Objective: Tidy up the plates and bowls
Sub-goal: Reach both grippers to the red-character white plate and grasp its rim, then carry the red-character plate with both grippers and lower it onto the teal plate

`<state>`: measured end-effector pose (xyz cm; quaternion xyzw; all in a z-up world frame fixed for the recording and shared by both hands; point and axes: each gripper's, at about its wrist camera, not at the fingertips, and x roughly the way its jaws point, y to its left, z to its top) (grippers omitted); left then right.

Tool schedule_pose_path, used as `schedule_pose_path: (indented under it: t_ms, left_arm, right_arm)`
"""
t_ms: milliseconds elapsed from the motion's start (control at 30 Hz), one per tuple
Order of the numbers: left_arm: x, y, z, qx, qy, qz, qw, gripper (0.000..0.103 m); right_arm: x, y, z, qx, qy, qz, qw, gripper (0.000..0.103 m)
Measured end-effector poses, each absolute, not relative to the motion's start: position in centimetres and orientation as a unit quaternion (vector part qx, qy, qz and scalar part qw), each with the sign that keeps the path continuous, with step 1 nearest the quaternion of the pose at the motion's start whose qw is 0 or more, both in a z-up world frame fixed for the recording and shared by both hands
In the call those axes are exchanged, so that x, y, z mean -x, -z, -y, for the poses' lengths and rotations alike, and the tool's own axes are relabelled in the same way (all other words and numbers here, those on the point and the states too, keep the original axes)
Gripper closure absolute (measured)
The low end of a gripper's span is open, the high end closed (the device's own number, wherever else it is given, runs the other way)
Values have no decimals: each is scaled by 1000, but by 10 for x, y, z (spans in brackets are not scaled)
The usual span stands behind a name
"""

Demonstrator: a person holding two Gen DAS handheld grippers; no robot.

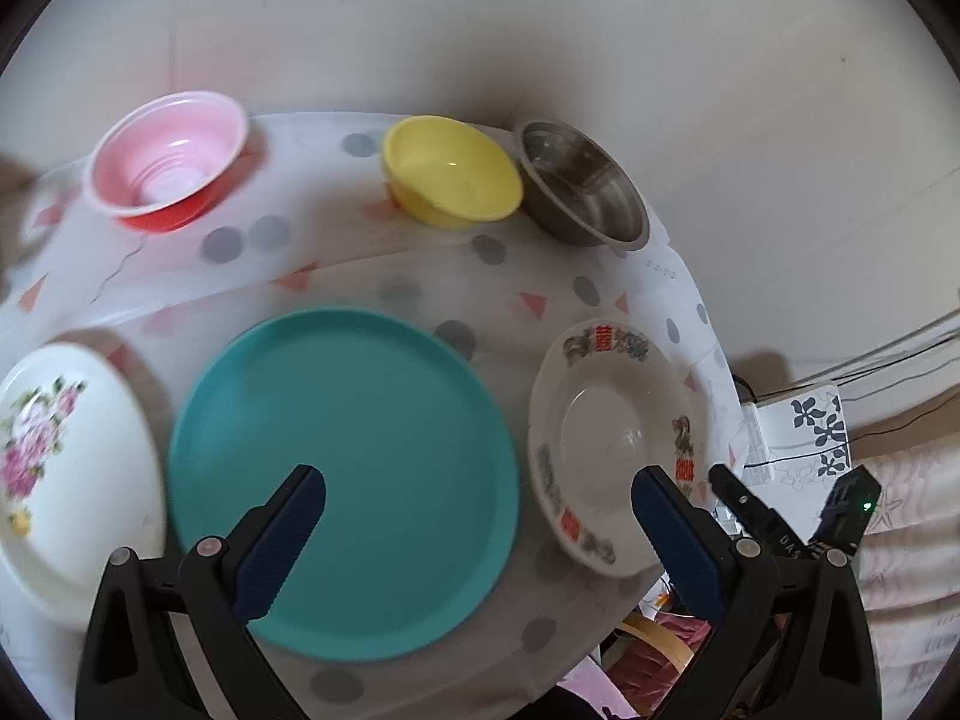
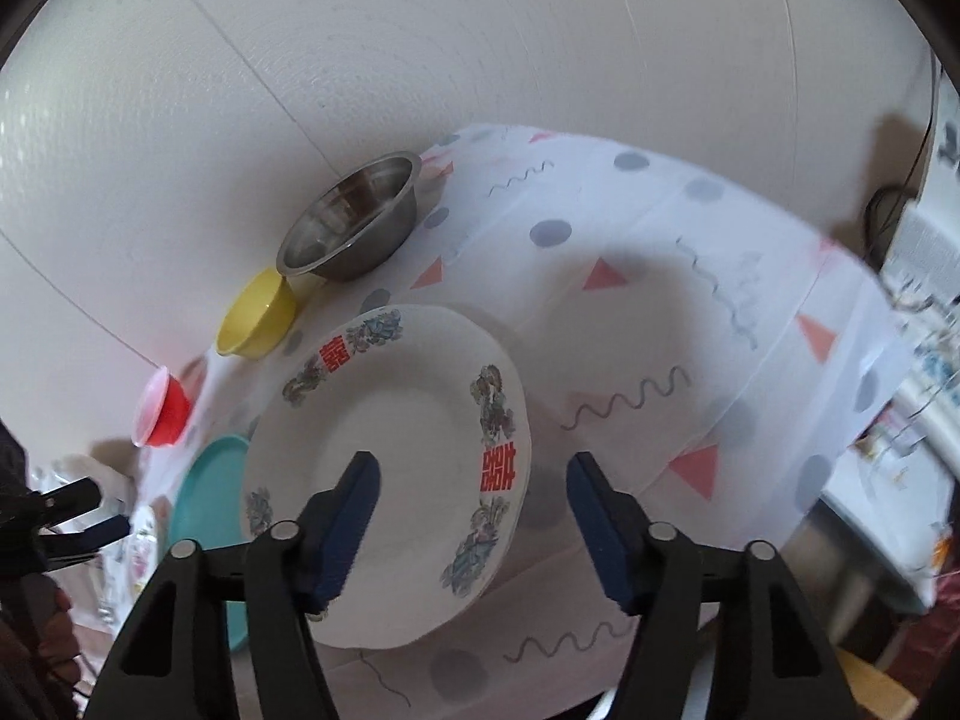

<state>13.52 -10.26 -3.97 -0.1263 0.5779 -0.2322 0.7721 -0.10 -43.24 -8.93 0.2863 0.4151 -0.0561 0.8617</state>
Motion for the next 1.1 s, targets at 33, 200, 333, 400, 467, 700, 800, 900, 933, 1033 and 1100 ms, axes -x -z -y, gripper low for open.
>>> schedule_pose_path:
  t_ms: [33,200,333,400,467,700,800,900,933,1033,1100]
  left_arm:
    - [-138,41,108,121,234,-578,772,2]
    - [-151,47,139,86,253,-576,772,12]
    - [-159,53,161,56,269,-578,769,22]
    - [-162,56,172,42,276,-579,766,23]
    - [-167,61,184,24,283,-580,763,26]
    - [-177,76,216,-35,302,-587,751,47]
    - [-180,83,229,-67,308,-584,748,52]
    - [-183,90,235,-77,313,-588,742,55]
    - [-183,92,236,-81,315,-589,740,57]
    - [-181,100,243,-106,316,-590,735,65]
    - [-180,101,245,-119,313,-585,739,69]
  right_arm:
    - [0,94,436,-299,51,-415,858,45]
    - [-7,117,448,-336,38,-428,838,65]
    - [-9,129,453,-364,19,-422,830,67]
    - [-9,132,453,-370,12,-418,830,68]
    - [-10,137,453,-385,-3,-414,825,68]
    - [-13,148,443,-406,-29,-410,816,78]
    - [-12,152,441,-415,-32,-407,813,80]
    - [-11,152,437,-413,-35,-410,812,80]
    - [-11,151,435,-412,-36,-411,812,80]
    - [-11,151,432,-406,-33,-416,813,84]
    - [-10,150,433,-400,-26,-419,815,89]
